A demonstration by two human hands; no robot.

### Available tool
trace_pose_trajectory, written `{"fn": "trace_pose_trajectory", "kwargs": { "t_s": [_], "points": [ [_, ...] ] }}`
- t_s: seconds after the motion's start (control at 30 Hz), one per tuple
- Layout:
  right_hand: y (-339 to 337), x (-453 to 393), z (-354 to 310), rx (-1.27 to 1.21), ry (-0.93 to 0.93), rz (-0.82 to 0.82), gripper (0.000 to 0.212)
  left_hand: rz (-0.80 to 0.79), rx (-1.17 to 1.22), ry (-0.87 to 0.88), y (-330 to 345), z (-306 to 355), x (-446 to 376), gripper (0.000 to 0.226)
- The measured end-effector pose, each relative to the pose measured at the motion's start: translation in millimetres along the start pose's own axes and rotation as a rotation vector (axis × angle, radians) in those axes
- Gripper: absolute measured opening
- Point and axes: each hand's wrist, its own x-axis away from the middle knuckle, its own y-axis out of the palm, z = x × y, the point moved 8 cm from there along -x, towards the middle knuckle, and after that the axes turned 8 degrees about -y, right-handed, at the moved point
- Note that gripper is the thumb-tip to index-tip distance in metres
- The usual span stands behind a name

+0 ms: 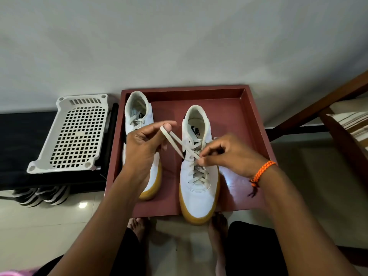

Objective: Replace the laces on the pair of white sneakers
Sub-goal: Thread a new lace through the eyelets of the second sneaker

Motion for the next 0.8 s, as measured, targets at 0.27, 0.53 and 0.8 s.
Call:
{"fn": "trace_pose_trajectory", "kwargs": {
  "t_s": [0.27,0.53,0.8],
  "points": [
    [-14.6,-1.3,-23.4,-0.129,-0.105,0.246,0.026,-0.105,0.061,-0.073,15.9,-3.4,3.2,0.02],
    [31.9,-9.9,-35.6,-0.011,-0.192,0.204,0.017,-0.142,0.049,-0.089,23.0,-5.6,4.9,0.02],
    [-12.0,20.1,5.6,0.127,0.102,-0.194,0.016,-0.063,-0.033,-0.035,10.2,-2.6,-0.5,0.016]
  ]
}}
